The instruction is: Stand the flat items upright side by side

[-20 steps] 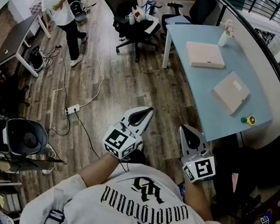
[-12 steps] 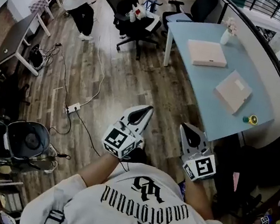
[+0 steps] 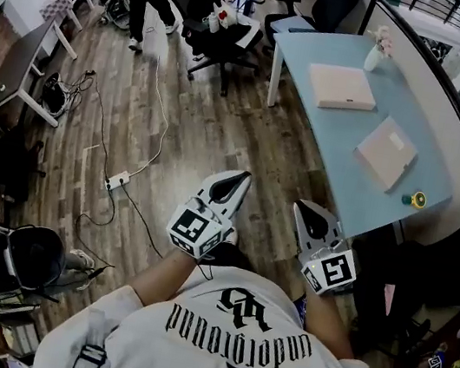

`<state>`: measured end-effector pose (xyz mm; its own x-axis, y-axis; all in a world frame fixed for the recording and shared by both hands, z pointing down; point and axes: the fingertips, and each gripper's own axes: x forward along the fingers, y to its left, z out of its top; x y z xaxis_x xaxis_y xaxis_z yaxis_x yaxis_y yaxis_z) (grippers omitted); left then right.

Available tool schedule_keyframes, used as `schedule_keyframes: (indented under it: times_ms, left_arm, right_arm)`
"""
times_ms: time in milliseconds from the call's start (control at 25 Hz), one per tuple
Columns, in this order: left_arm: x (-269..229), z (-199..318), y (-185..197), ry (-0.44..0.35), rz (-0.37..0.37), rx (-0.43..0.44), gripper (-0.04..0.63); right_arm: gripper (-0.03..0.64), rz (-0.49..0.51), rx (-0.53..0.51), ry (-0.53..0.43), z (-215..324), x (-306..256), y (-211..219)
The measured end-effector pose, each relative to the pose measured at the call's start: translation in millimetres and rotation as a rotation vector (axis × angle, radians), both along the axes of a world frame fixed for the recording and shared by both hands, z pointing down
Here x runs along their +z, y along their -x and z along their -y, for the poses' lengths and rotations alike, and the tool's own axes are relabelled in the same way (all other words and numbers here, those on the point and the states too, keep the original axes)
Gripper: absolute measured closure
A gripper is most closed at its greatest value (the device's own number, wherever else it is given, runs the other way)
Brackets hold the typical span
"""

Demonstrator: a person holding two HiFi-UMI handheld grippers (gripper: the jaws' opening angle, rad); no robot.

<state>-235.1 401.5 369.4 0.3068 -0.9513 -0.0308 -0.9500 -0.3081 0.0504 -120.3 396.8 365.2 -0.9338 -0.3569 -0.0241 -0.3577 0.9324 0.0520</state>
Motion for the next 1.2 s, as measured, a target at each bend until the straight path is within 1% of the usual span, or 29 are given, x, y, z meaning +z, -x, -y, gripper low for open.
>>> schedule_keyframes:
  times_ms: [120,160,200,240,400,480,520,640,760,840,1040,1200]
  left_arm:
    - [3,24,18,0.006,-0.01,0.009,0.591]
    - [5,34,23,0.008,-0.014,0.017,0.564]
    - [6,45,28,0.011,-0.017,0.027,0.492]
    - [6,56,33,0.013,-0.018,0.037,0.458]
    - [3,97,55,0.026,0.009,0.077,0.319]
    - [2,114,65,0.043,0.019,0.109,0.285]
    - [1,122,69,0.048,0.026,0.126,0.273]
    - [-2,141,79,0.044,0.042,0.16,0.27]
    - [-4,161,87,0.038,0.034,0.177,0.27]
    - [-1,170,84,0.044,0.031,0.197,0.27]
    - [9,203,59,0.064,0.028,0.253,0.27]
    - [12,236,26,0.077,0.019,0.311,0.27]
  right_arm:
    - [0.609,0.0,0.012,0.008,22,3,19]
    - [0.609,-0.001,0.025,0.012,32,4,24]
    - [0.556,-0.004,0.038,0.023,42,6,30]
    - [0.453,-0.009,0.05,0.037,54,8,35]
    - [0.37,-0.009,0.117,0.063,95,9,55]
    - [0.329,-0.009,0.154,0.058,111,3,65]
    - [0.32,-0.01,0.169,0.055,118,1,69]
    - [0.318,-0.009,0.205,0.052,135,-2,79]
    - [0.316,-0.01,0.237,0.078,149,1,84]
    - [0.316,-0.017,0.258,0.093,155,5,82]
    - [0.316,-0.024,0.316,0.105,183,12,58]
    - [0.316,-0.023,0.359,0.104,213,17,26]
